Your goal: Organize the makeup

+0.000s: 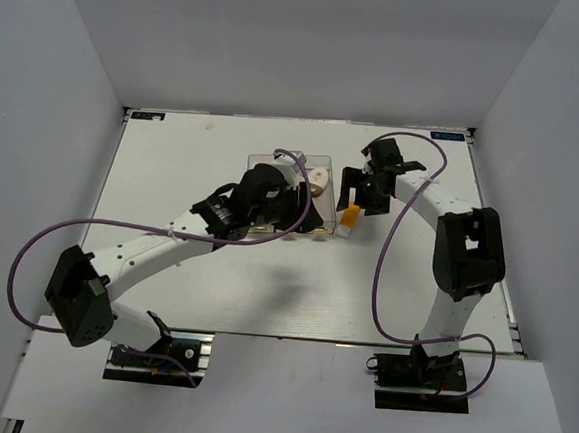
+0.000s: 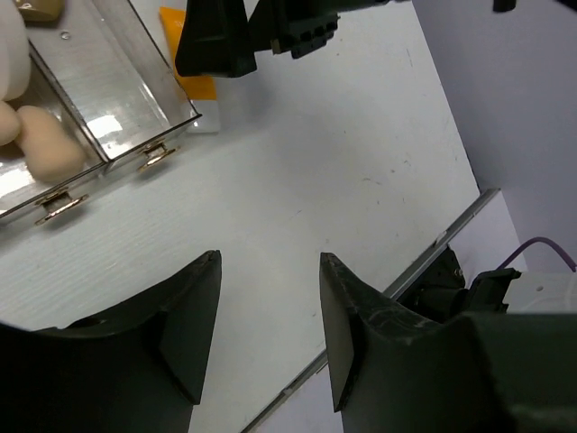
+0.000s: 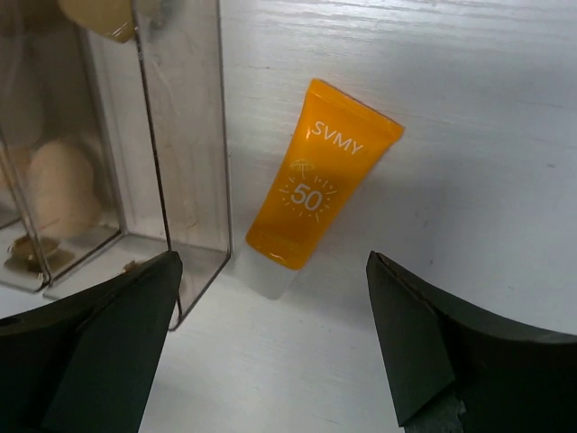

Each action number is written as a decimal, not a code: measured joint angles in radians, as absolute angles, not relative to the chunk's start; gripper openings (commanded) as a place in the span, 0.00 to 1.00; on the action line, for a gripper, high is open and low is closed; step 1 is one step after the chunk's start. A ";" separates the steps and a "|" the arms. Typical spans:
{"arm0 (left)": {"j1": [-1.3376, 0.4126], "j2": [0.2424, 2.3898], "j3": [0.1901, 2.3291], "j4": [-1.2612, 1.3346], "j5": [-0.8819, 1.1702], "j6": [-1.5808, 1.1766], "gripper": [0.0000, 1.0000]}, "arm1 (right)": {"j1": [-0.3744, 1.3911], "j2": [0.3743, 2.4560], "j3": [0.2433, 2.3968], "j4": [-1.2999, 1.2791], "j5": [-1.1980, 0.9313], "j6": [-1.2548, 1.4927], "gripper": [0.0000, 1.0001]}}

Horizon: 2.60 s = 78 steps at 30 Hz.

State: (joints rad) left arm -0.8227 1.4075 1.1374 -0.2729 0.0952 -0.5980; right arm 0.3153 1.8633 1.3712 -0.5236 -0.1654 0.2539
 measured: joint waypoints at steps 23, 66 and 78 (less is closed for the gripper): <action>-0.808 1.303 1.061 -0.337 -0.019 -0.636 0.58 | 0.389 2.000 1.410 -0.522 0.080 0.472 0.56; -0.807 1.161 0.992 -0.352 -0.109 -0.674 0.58 | 0.441 1.931 1.525 -0.288 -0.223 0.227 0.73; -0.807 1.161 0.991 -0.351 -0.117 -0.679 0.57 | 0.431 1.894 1.503 -0.289 -0.290 0.146 0.68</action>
State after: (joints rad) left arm -0.8074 1.1610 0.9909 -0.3508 -0.1165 -0.6788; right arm 0.4309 1.8942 1.5032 -0.2886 -0.2905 0.1459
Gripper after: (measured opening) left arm 0.572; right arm 0.670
